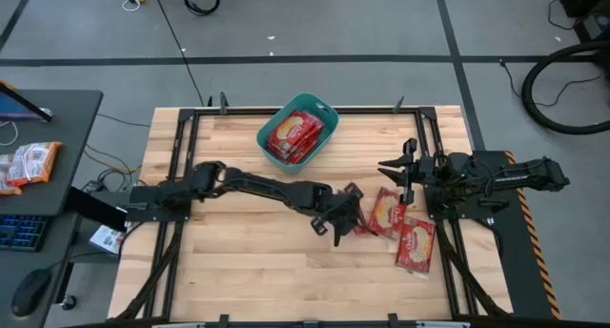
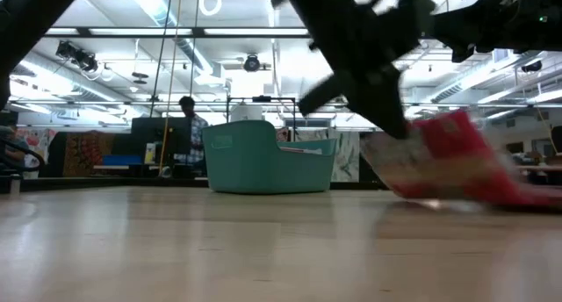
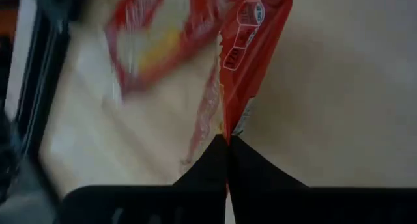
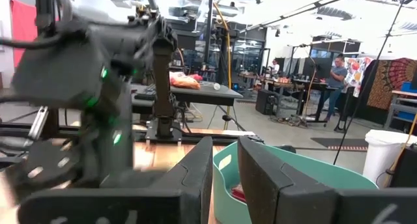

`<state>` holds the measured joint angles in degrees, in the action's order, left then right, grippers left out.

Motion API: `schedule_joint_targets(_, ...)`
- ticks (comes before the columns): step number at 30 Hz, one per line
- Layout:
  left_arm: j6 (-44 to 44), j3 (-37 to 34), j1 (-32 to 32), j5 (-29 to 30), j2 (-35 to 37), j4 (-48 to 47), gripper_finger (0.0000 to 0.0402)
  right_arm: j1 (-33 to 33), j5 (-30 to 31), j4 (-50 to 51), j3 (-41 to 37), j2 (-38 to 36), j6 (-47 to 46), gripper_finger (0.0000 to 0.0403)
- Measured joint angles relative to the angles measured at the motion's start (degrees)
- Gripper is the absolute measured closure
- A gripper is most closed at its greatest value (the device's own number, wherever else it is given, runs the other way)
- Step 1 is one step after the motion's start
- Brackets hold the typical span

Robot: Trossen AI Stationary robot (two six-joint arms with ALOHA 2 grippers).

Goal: Sort popcorn bags into baskets
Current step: Put the popcorn bag into the green bin

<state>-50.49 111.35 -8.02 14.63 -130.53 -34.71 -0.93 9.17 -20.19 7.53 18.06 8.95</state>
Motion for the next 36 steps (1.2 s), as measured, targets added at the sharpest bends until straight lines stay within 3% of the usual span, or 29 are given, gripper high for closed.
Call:
schedule_joint_targets(8,1.3,0.0,1.9,14.1,5.7,-10.7,0.0400,0.0,-0.1,-0.5,0.0,0.0,-0.3,0.0325)
schedule_joint_targets(14,13.3,0.6,4.4,27.6,6.9,-11.3,0.0400,0.0,-0.1,-0.7,0.0,0.0,-0.3,0.0325)
schedule_joint_targets(17,23.3,2.2,6.8,30.6,6.9,-16.4,0.0401,0.0,-0.2,-0.7,0.0,0.0,-0.3,0.0325)
schedule_joint_targets(27,58.9,4.5,17.2,30.4,6.8,-38.1,0.0399,0.0,-0.3,-0.7,0.0,0.0,-0.3,0.0325)
schedule_joint_targets(36,68.7,4.5,26.2,13.4,6.7,-35.2,0.0397,0.0,-0.3,-0.7,0.0,0.0,-0.4,0.0325)
